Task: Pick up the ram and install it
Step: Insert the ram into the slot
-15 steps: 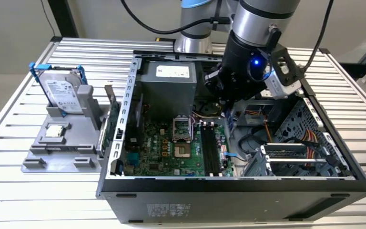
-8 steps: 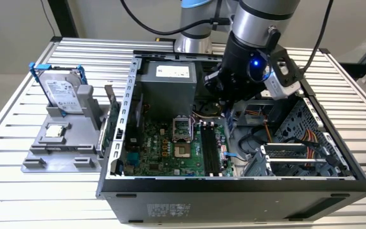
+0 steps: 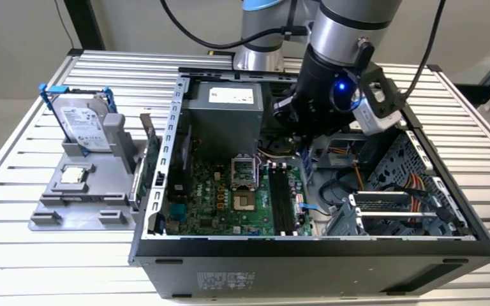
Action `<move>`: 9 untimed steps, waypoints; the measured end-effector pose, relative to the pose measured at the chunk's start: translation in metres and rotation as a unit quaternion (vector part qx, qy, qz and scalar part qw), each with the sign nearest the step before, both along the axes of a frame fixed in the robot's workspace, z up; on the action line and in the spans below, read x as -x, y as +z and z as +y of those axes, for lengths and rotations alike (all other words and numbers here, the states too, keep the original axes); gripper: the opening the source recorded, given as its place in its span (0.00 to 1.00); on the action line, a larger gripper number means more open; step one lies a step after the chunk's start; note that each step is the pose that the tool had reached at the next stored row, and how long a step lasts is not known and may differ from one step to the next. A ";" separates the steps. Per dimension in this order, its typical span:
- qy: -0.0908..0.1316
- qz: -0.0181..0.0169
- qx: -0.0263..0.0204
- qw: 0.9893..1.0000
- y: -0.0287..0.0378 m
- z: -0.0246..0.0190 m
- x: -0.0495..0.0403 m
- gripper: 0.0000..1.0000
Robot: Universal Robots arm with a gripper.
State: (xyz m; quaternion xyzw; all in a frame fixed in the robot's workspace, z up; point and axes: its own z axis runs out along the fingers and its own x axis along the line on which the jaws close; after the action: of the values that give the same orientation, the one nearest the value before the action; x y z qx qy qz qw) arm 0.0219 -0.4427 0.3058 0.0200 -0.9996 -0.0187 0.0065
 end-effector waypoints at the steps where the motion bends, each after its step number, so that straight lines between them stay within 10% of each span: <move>1: 0.000 0.000 0.000 1.000 -0.0004 0.0000 0.0000 0.00; 9: 0.000 0.000 0.000 1.000 -0.0031 0.0000 0.0000 0.00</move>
State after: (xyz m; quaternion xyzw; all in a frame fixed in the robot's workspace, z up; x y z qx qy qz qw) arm 0.0219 -0.4427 0.3027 0.0201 -0.9996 -0.0188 0.0065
